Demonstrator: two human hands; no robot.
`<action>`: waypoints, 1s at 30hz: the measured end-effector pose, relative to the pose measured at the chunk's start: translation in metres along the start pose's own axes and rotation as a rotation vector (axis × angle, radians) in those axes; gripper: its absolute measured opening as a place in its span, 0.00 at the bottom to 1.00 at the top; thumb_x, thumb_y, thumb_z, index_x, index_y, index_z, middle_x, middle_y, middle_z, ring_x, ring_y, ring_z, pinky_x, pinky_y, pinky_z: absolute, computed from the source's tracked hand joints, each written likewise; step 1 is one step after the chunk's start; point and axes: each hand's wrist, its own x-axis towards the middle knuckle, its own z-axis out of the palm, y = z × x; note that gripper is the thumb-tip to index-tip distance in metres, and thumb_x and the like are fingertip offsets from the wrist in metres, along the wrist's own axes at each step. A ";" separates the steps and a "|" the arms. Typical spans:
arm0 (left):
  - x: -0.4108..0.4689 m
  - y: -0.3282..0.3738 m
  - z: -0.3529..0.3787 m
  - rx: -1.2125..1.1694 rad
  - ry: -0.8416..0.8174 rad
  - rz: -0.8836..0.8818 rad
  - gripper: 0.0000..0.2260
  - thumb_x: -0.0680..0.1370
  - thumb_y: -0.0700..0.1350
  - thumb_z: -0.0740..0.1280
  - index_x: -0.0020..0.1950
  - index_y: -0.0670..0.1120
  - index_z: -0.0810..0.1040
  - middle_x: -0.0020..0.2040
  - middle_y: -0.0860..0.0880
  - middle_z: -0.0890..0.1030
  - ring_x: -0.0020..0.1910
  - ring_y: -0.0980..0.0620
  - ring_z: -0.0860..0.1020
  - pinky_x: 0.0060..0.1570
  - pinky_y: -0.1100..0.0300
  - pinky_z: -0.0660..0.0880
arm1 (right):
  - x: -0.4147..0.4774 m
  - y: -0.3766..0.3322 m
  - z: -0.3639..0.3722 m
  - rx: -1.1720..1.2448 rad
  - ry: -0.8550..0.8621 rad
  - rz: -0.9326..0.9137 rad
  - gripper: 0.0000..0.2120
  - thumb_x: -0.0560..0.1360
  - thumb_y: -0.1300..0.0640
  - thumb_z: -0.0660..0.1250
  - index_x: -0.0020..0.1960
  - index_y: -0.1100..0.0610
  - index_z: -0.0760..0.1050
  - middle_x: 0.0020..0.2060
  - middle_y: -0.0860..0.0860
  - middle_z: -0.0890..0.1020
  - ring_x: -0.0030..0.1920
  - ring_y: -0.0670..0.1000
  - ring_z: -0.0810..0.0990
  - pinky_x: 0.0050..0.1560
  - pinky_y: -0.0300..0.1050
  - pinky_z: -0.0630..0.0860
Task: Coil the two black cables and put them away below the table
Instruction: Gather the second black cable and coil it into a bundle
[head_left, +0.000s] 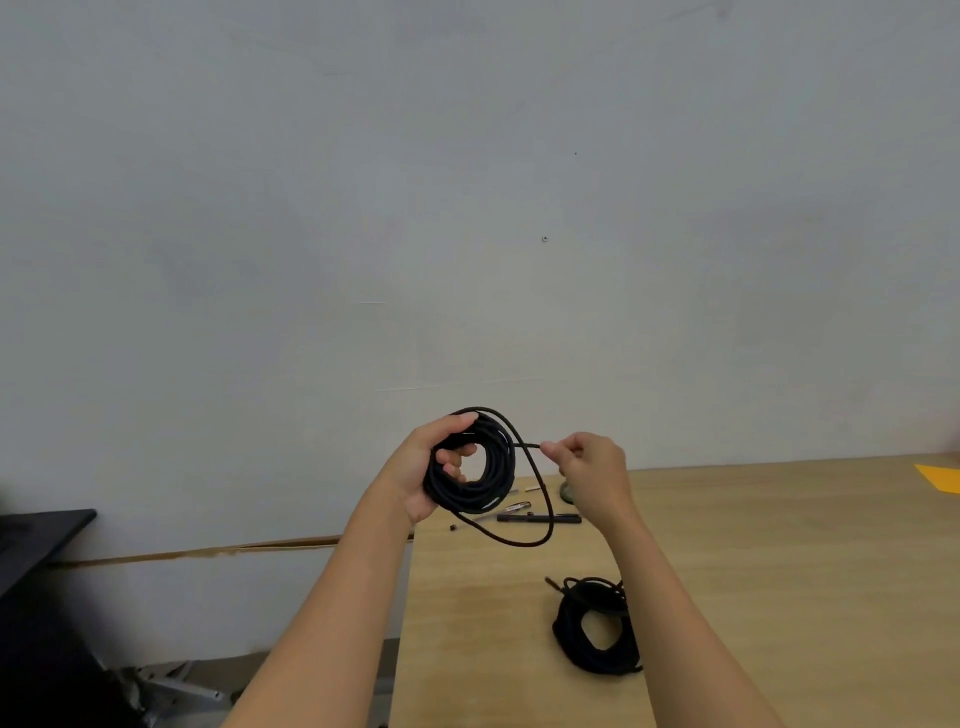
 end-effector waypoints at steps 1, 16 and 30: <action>-0.001 -0.001 0.000 0.044 -0.012 -0.017 0.07 0.75 0.46 0.67 0.39 0.45 0.79 0.28 0.51 0.70 0.17 0.60 0.64 0.21 0.68 0.66 | 0.001 0.000 0.000 -0.016 0.039 0.003 0.11 0.76 0.53 0.67 0.41 0.59 0.76 0.32 0.50 0.78 0.34 0.49 0.75 0.39 0.46 0.74; -0.009 -0.017 -0.034 0.326 0.112 -0.108 0.09 0.73 0.44 0.70 0.34 0.44 0.74 0.22 0.53 0.65 0.19 0.57 0.62 0.24 0.64 0.64 | 0.034 -0.006 -0.045 0.205 0.679 0.220 0.10 0.80 0.59 0.60 0.52 0.65 0.75 0.46 0.53 0.80 0.44 0.51 0.74 0.42 0.42 0.66; 0.002 -0.018 -0.009 0.469 0.021 -0.071 0.13 0.72 0.43 0.71 0.30 0.43 0.72 0.20 0.52 0.61 0.19 0.54 0.62 0.28 0.61 0.63 | 0.003 -0.023 0.006 -0.375 -0.601 -0.175 0.17 0.76 0.63 0.60 0.60 0.48 0.76 0.61 0.49 0.78 0.66 0.51 0.71 0.69 0.55 0.64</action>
